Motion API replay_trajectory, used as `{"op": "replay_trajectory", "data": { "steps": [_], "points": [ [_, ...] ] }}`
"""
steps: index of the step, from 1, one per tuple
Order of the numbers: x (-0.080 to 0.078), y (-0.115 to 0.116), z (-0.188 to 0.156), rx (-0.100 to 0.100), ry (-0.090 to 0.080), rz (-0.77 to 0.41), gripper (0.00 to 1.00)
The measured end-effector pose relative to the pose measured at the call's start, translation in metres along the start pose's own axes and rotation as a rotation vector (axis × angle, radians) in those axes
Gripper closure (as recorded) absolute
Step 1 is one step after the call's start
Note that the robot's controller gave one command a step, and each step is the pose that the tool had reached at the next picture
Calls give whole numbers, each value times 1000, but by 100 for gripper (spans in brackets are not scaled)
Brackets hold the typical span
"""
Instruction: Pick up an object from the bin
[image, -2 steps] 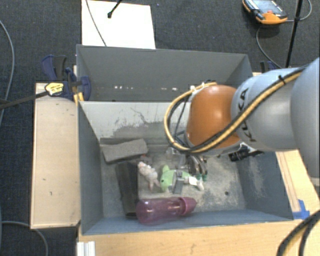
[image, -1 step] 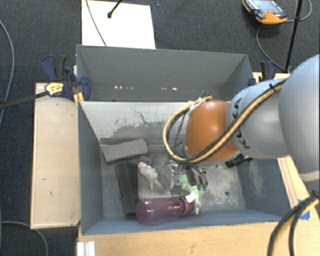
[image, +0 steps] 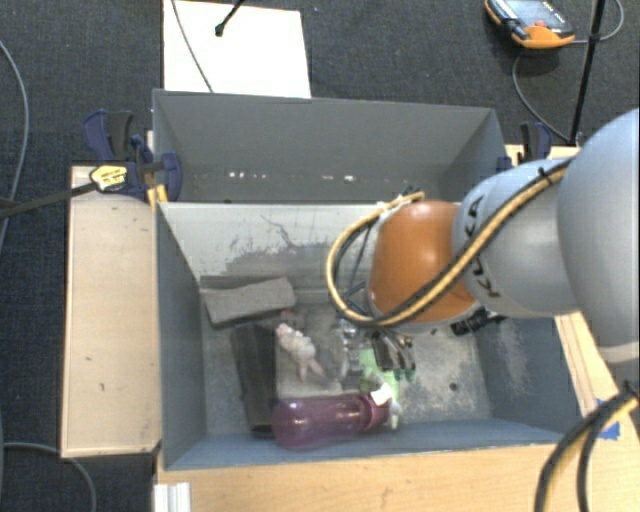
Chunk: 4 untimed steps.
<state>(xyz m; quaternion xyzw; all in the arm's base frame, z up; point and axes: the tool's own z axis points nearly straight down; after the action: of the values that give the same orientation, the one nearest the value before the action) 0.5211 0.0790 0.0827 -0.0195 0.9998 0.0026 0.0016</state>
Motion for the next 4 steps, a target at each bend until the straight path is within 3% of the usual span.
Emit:
{"op": "replay_trajectory", "data": {
  "steps": [1, 2, 4],
  "points": [
    [-3, 10, -29, 0, 3, 4, 100],
    [10, 5, -37, -1, -2, 27, 0],
    [10, 4, -38, -2, -3, 27, 0]
  ]
}}
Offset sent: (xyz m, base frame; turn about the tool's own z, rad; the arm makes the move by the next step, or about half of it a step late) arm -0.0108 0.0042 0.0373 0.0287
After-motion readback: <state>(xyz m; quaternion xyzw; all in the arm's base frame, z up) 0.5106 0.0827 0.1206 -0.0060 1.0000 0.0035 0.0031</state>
